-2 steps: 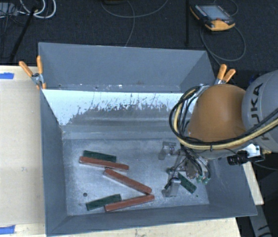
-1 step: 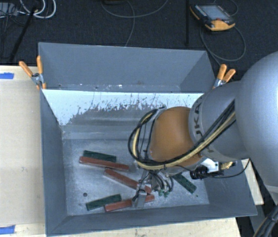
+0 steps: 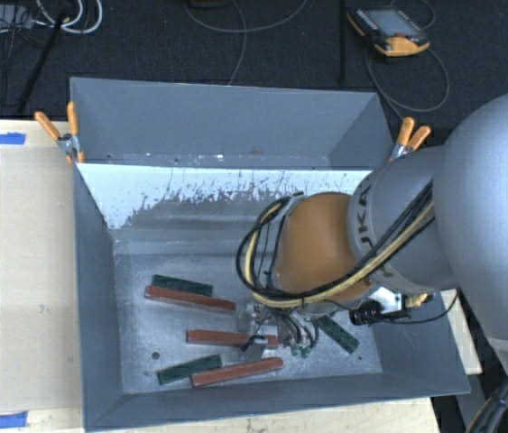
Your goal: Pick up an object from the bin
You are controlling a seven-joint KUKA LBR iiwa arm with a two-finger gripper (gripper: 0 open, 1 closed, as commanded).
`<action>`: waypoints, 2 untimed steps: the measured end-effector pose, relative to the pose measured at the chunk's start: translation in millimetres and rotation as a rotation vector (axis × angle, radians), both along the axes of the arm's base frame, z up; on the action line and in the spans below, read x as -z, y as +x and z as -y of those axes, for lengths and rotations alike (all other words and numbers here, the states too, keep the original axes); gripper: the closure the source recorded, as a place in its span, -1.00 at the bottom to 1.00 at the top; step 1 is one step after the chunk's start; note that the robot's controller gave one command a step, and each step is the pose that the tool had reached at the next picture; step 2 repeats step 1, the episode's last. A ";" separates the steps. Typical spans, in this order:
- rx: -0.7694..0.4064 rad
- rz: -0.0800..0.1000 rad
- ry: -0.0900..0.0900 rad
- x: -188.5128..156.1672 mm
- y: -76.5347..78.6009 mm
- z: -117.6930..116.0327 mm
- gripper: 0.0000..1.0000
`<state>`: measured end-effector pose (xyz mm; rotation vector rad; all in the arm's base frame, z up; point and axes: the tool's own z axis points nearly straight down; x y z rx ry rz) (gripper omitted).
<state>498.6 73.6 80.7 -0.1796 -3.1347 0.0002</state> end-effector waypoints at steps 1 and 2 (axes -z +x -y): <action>-0.028 0.010 0.001 -129.1 25.2 -10.0 1.00; -0.028 0.010 0.001 -129.1 25.2 -10.0 1.00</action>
Offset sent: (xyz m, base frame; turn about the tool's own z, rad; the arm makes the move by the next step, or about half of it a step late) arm 0.0228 0.0099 0.1254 -0.0270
